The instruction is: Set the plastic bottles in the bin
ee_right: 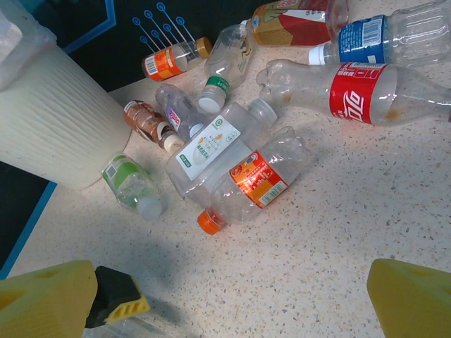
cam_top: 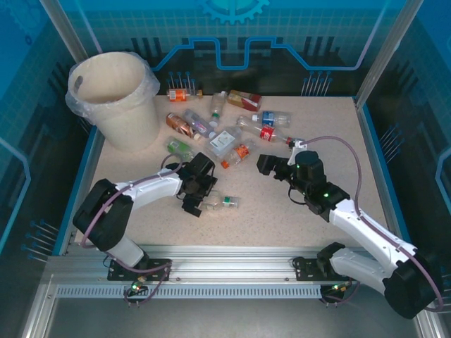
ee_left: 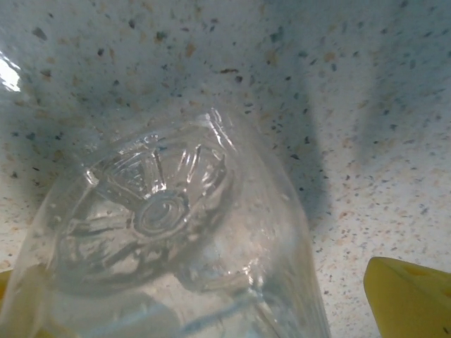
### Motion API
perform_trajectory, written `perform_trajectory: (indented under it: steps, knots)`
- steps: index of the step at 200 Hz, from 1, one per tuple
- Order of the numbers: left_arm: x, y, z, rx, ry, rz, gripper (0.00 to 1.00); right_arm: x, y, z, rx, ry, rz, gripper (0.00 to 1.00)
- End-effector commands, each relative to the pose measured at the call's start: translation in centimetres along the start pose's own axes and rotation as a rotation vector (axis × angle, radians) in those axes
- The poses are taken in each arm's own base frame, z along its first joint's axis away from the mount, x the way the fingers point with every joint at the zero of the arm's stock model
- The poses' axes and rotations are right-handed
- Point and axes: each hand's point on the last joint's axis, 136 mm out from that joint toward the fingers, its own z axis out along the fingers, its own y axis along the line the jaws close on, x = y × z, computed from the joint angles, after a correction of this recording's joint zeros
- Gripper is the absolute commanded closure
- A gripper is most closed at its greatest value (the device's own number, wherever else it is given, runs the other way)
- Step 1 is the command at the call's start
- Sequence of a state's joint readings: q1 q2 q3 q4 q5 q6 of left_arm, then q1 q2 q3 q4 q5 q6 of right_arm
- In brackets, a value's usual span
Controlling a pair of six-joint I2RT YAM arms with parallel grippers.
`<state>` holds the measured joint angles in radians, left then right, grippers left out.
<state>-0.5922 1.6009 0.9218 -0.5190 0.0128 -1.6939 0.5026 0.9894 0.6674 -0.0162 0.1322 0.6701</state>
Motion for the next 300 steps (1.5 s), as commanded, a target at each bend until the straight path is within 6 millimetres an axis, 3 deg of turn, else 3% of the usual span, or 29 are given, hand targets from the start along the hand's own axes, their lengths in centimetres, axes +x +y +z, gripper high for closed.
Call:
perform_trajectory:
  steps: [1,35,75,95,119,143,184,210,261,300]
  knots:
    - [1.2,-0.4,0.8,-0.016,0.049,-0.02,0.07,-0.1,-1.0,-0.4,0.035,-0.015,-0.003,0.0]
    - [1.0,-0.5,1.4,-0.022,0.036,0.002,0.22,-0.2,-1.0,-0.5,0.035,-0.017,-0.005,0.0]
    - [-1.0,-0.7,0.6,0.042,-0.094,0.041,0.45,-0.2,-0.6,-0.3,0.016,-0.013,-0.016,0.0]
    - [-1.9,-1.6,0.3,0.133,-0.139,0.089,0.5,-0.3,0.1,-0.2,-0.016,-0.008,-0.031,0.0]
    - [-2.9,-3.6,-1.8,0.284,-0.221,0.213,0.53,-0.4,0.8,0.1,-0.046,0.003,-0.049,0.0]
    - [-4.0,-6.1,-6.2,0.42,-0.369,0.413,0.54,-0.6,0.9,0.6,-0.04,0.006,-0.048,0.0]
    - [-7.4,-7.9,-14.7,0.55,-0.65,0.622,0.53,-1.3,1.3,2.1,-0.033,0.0,-0.031,0.0]
    - [-10.9,-8.8,-19.8,0.554,-0.768,0.643,0.57,-1.8,1.7,3.0,-0.035,0.001,-0.019,0.0]
    - [-15.8,-11.7,-32.8,0.621,-1.088,0.665,0.56,-2.5,2.6,4.7,-0.052,0.013,0.015,0.0]
    - [-18.6,-14.1,-40.0,0.594,-1.261,0.677,0.55,-2.8,3.5,5.6,-0.076,0.027,0.025,0.0]
